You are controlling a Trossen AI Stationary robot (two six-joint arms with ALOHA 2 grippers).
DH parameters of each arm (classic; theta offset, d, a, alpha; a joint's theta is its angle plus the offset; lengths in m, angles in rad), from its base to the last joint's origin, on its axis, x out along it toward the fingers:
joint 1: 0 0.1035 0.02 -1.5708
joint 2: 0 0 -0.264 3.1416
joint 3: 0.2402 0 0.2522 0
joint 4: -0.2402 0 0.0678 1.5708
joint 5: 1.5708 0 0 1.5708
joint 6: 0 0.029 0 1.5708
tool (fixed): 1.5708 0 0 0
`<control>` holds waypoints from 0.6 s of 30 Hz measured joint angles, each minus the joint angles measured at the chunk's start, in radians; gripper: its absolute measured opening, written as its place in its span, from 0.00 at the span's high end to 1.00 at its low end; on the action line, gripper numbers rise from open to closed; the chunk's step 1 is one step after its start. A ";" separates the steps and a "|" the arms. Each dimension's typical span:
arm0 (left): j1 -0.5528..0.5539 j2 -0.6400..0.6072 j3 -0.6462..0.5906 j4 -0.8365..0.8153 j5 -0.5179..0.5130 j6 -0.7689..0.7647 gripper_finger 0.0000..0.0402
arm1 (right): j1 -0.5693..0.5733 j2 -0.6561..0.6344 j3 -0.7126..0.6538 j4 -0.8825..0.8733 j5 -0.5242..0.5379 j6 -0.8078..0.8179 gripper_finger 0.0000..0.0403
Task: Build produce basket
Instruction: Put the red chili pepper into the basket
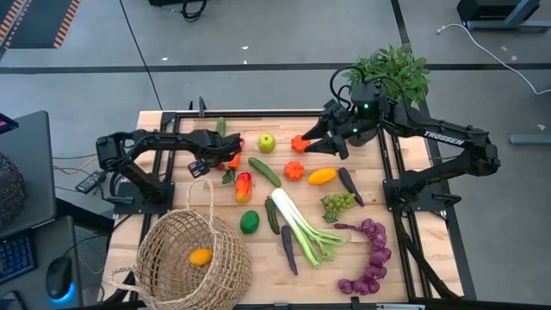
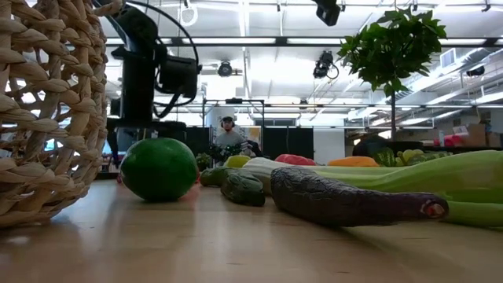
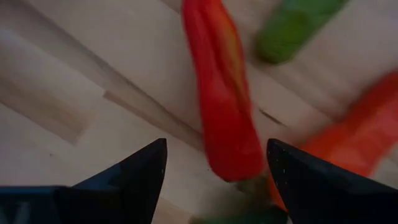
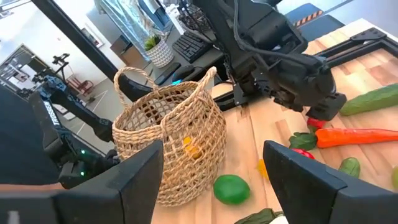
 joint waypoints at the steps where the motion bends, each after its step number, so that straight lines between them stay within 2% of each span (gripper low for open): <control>1: 0.000 0.000 -0.008 0.003 -0.001 0.000 0.30 | 0.000 0.000 0.000 0.000 0.006 0.004 0.31; 5: 0.000 0.000 -0.048 0.037 -0.013 -0.001 0.30 | 0.000 0.000 0.000 0.000 0.049 0.006 0.31; 10: 0.002 0.012 -0.107 0.184 -0.014 0.001 0.31 | 0.000 0.000 0.000 0.000 0.108 0.030 0.31; 15: 0.019 0.030 -0.109 0.189 -0.019 0.055 0.34 | 0.000 0.000 0.000 0.000 0.156 0.061 0.31; 18: 0.034 0.030 -0.111 0.195 -0.057 0.084 0.37 | 0.000 0.000 0.000 0.000 0.178 0.084 0.31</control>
